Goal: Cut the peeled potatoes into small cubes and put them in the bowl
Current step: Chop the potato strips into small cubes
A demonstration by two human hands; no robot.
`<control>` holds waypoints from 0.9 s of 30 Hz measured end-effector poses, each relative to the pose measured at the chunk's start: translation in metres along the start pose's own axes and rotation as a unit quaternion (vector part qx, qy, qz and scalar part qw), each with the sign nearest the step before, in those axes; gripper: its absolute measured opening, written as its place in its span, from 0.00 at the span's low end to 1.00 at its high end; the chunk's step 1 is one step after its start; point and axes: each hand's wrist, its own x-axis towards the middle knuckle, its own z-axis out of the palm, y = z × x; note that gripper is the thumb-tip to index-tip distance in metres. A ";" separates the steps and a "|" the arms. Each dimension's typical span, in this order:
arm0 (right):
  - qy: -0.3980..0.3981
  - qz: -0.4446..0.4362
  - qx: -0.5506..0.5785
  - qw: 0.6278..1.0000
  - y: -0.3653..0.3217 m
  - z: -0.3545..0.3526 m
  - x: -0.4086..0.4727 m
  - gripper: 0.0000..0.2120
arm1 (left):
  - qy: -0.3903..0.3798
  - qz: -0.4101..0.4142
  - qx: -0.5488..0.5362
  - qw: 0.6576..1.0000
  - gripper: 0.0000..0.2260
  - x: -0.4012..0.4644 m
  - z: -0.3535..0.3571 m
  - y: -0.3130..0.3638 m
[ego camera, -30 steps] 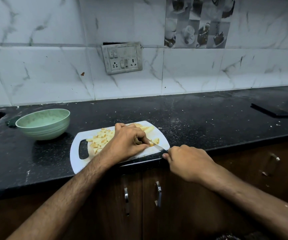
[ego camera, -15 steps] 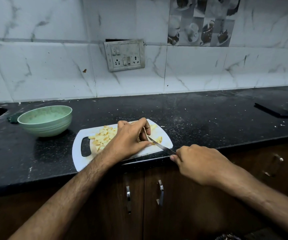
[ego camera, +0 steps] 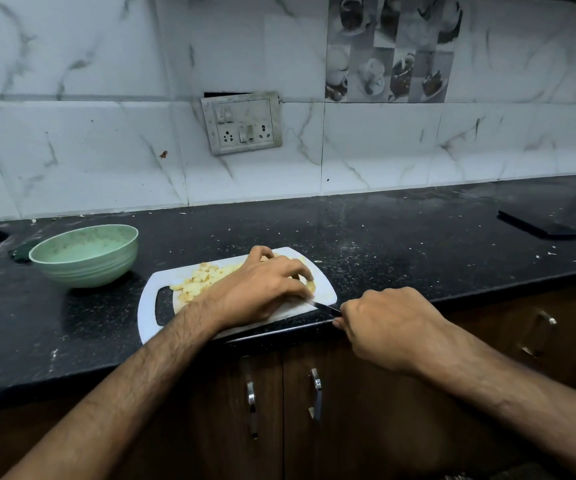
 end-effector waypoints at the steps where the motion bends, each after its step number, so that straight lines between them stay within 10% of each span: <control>1: -0.007 0.002 -0.003 1.000 0.003 -0.002 -0.001 0.18 | 0.000 0.000 -0.001 1.000 0.15 0.000 0.002 -0.004; 11: -0.121 0.044 0.275 0.953 0.096 -0.008 0.016 0.21 | 0.030 -0.137 -0.100 0.985 0.12 0.000 0.003 -0.010; 27: 0.137 0.090 0.703 0.692 0.068 0.064 0.114 0.18 | -0.058 -0.172 0.012 0.983 0.08 0.038 0.015 0.014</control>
